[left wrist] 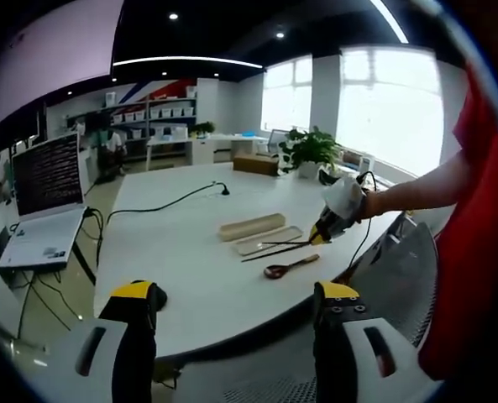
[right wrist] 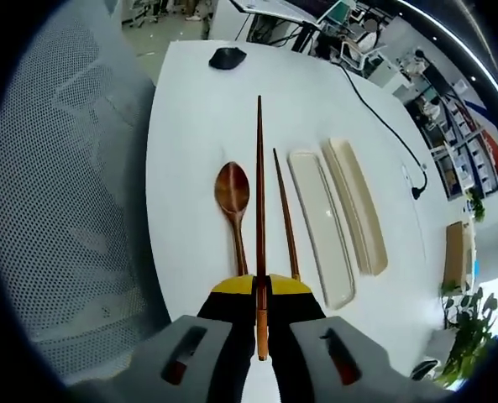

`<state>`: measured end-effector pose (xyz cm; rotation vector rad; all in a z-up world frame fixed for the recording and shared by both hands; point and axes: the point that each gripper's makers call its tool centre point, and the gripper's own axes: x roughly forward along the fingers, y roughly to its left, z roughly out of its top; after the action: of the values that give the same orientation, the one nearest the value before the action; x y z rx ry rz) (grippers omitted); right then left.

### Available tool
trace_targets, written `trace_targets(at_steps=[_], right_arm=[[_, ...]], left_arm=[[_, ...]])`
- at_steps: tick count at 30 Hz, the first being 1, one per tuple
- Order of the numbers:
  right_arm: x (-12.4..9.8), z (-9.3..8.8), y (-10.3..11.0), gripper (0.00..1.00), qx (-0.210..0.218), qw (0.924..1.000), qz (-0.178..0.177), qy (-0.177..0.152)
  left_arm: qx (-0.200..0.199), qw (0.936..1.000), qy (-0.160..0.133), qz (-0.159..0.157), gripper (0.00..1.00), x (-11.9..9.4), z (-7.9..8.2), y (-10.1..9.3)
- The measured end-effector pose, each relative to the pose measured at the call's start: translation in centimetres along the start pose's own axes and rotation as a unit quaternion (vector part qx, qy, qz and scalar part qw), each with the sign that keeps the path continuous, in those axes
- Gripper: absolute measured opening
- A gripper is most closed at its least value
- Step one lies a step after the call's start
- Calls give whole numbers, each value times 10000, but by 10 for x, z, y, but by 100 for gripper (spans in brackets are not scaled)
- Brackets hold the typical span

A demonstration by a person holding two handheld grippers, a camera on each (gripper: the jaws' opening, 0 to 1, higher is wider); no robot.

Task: Arrange the utensils inside the cutlery case until each visible utensil rests in its matching compartment.

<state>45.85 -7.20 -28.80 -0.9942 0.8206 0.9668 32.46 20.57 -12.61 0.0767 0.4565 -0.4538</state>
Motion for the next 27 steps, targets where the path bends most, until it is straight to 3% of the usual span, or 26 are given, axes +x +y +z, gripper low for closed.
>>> trace_targets(at_steps=[13, 27], right_arm=[[-3, 1, 4, 0, 96, 9999, -11, -70], [-10, -2, -9, 0, 80, 9998, -114, -108]], left_arm=[[73, 10000, 13, 28, 78, -3, 5, 0], [128, 9999, 65, -10, 78, -1, 4, -9]])
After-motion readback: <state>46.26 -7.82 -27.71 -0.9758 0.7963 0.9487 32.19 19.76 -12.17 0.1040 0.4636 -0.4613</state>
